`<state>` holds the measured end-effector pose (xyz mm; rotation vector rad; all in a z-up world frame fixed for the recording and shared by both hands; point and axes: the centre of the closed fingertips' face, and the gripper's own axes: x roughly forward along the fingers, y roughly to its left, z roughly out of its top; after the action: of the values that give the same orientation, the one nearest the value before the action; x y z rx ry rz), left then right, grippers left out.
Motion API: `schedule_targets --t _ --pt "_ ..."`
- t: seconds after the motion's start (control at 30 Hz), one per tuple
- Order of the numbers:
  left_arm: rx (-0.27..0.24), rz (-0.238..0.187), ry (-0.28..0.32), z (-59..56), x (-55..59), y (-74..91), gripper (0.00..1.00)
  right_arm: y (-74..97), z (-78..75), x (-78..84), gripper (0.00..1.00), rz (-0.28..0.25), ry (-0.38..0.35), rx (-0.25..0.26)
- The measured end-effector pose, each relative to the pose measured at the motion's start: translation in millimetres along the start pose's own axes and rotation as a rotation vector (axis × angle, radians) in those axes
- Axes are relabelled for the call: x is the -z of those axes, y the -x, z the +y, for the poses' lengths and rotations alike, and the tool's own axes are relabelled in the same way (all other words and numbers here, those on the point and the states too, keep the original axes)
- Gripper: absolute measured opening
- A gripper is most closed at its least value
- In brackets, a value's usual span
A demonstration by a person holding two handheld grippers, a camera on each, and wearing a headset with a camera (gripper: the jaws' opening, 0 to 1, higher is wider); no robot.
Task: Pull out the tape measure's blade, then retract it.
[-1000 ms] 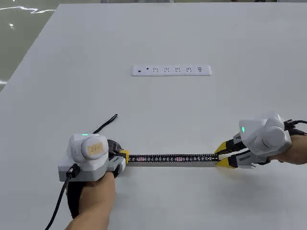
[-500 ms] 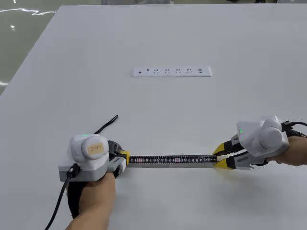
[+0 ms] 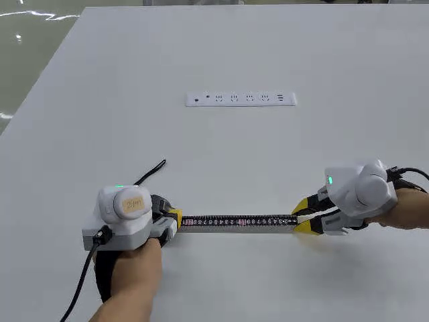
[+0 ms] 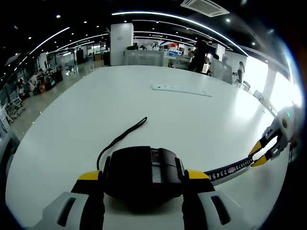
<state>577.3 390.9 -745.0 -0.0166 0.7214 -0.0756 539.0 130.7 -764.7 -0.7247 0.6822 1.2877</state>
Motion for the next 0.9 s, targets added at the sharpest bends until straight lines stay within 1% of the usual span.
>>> schedule_targets --t 0.37,0.57,0.9 --pt "0.002 0.001 0.009 0.4 -0.1 -0.1 0.63 -7.5 1.1 -12.0 0.13 -0.012 0.0 -0.004" --pt "0.007 0.003 0.016 0.6 -0.3 -0.1 0.63 -14.5 0.3 -24.7 0.13 -0.027 0.008 -0.004" --pt "0.01 0.005 0.018 0.1 -1.1 -0.2 0.63 -23.4 -0.1 -36.3 0.13 -0.038 0.01 -0.013"
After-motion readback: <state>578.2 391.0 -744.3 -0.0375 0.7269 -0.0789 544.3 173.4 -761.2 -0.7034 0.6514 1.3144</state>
